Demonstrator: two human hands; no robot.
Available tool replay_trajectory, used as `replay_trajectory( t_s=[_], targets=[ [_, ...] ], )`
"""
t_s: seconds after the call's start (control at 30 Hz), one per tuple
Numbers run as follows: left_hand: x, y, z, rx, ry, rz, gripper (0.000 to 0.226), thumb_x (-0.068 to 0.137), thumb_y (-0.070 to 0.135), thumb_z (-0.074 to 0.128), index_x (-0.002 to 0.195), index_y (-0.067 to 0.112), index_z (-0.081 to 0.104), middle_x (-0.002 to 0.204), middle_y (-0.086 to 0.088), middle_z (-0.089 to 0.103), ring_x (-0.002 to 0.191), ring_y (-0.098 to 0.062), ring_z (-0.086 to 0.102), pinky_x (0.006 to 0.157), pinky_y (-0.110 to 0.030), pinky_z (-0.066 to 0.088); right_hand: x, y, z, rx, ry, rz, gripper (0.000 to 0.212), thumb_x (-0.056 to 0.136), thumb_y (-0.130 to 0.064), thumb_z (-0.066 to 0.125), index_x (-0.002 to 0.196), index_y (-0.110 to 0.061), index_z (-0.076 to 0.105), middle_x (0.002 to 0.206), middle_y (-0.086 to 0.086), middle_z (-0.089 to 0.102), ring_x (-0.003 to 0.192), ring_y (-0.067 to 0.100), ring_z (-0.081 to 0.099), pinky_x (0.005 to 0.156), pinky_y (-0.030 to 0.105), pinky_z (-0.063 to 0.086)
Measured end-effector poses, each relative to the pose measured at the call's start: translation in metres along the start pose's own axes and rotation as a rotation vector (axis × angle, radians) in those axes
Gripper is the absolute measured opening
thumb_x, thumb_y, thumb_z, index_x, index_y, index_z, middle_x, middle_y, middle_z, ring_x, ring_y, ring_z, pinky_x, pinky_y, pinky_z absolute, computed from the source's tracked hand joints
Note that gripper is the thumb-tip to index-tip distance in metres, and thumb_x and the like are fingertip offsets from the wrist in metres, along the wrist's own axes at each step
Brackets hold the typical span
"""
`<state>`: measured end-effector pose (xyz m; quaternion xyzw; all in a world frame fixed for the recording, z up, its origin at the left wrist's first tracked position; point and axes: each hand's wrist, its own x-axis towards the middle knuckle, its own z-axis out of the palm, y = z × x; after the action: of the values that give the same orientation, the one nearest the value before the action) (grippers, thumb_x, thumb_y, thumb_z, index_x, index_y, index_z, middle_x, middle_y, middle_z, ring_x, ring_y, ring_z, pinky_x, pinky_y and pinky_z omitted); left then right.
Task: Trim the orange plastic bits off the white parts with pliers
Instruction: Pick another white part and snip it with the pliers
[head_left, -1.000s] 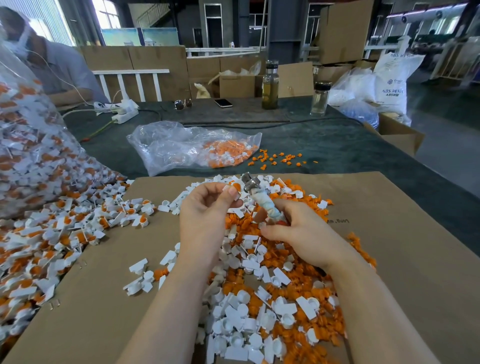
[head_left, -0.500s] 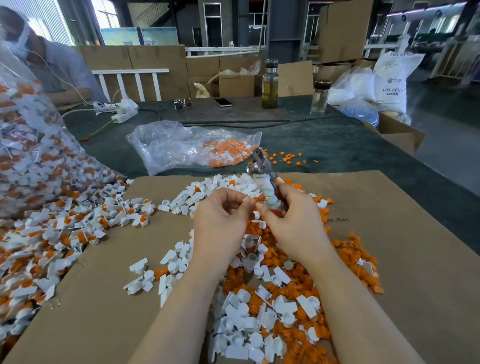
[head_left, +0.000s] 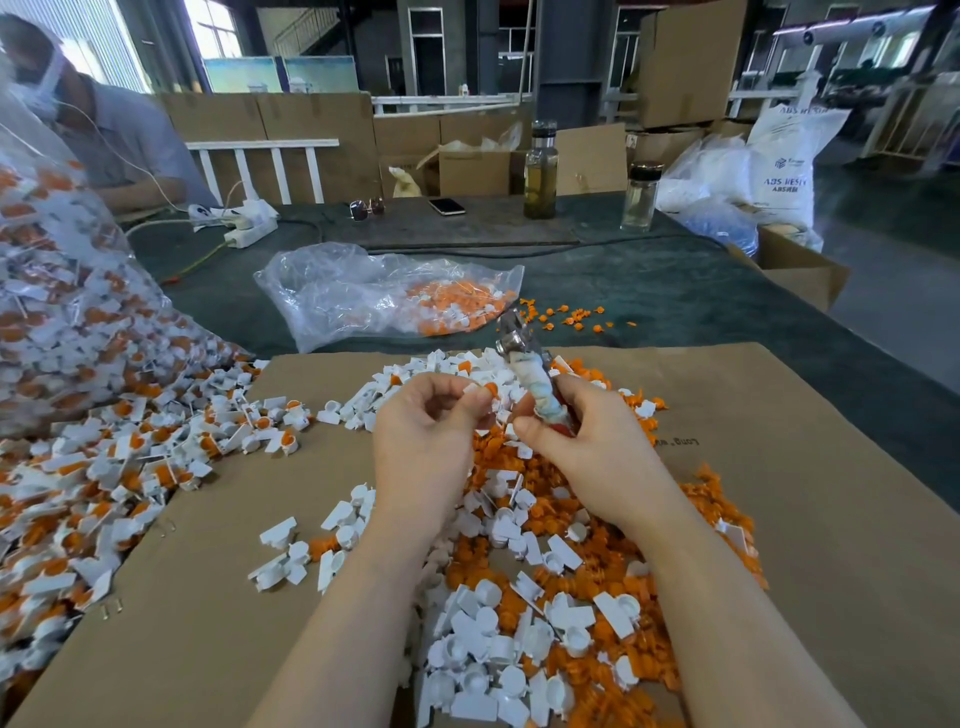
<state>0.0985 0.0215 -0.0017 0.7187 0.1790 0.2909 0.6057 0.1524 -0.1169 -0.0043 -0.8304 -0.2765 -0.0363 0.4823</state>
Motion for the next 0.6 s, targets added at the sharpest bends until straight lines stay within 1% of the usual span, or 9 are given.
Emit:
replay_trajectory(
  t_s=[0.07,0.17,0.23,0.33,0.4,0.5,0.6],
  targets=[
    [0.0027,0.0006,-0.0049,-0.108,0.01,0.006,0.004,0.09,0.008,0.07,0.088,0.01,0.068,0.073,0.002,0.073,0.063,-0.004,0.07,0.062,-0.011,0.051,-0.0011,0.001,-0.0048,0.019,-0.105,0.025,0.012,0.088,-0.029,0.068,0.097,-0.024,0.063,0.084,-0.011,0.063,0.076,0.004,0.058,0.066,0.023,0.045],
    [0.0042,-0.0007,-0.0094,-0.188,0.011,0.028,0.003,0.091,0.008,0.069,0.091,0.005,0.068,0.073,0.002,0.071,0.064,-0.004,0.069,0.063,-0.012,0.051,-0.0024,0.0,-0.0069,0.003,-0.244,0.052,0.017,0.087,-0.031,0.068,0.099,-0.023,0.06,0.087,-0.008,0.061,0.08,0.01,0.059,0.071,0.034,0.048],
    [0.0051,-0.0019,-0.0106,-0.207,0.011,0.04,0.005,0.092,0.009,0.068,0.093,0.004,0.068,0.072,0.002,0.071,0.066,-0.005,0.069,0.064,-0.013,0.052,-0.0031,-0.0024,-0.0071,-0.005,-0.285,0.046,0.016,0.087,-0.032,0.068,0.098,-0.025,0.059,0.085,-0.007,0.059,0.079,0.013,0.058,0.073,0.04,0.048],
    [0.006,-0.0026,-0.0116,-0.216,0.003,0.062,0.004,0.091,0.009,0.068,0.092,0.005,0.068,0.072,0.001,0.071,0.067,-0.005,0.069,0.065,-0.013,0.052,-0.0042,-0.0046,-0.0087,-0.005,-0.302,0.038,0.016,0.087,-0.029,0.068,0.099,-0.024,0.059,0.087,-0.003,0.062,0.081,0.017,0.06,0.077,0.043,0.05],
    [0.0052,-0.0022,-0.0115,-0.227,-0.016,0.083,0.003,0.091,0.008,0.068,0.089,0.007,0.067,0.071,0.001,0.07,0.067,-0.005,0.068,0.066,-0.014,0.052,-0.0043,-0.0052,-0.0093,-0.007,-0.315,0.036,0.014,0.087,-0.028,0.067,0.099,-0.023,0.06,0.087,-0.002,0.063,0.079,0.016,0.061,0.075,0.042,0.05],
    [0.0044,-0.0024,-0.0113,-0.247,-0.034,0.098,0.005,0.092,0.007,0.067,0.087,0.008,0.067,0.068,0.005,0.069,0.066,-0.005,0.067,0.068,-0.015,0.053,-0.004,-0.005,-0.0068,-0.008,-0.329,0.025,0.009,0.089,-0.025,0.066,0.093,-0.027,0.059,0.077,-0.009,0.058,0.067,0.005,0.055,0.065,0.032,0.046],
    [0.0047,-0.0028,-0.0114,-0.27,-0.036,0.092,0.004,0.092,0.008,0.067,0.088,0.007,0.066,0.069,0.005,0.068,0.066,-0.005,0.066,0.069,-0.017,0.054,-0.0041,-0.0039,-0.0027,-0.043,-0.319,0.01,0.006,0.09,-0.022,0.064,0.093,-0.025,0.061,0.074,-0.011,0.057,0.064,0.004,0.053,0.062,0.029,0.043]
  ],
)
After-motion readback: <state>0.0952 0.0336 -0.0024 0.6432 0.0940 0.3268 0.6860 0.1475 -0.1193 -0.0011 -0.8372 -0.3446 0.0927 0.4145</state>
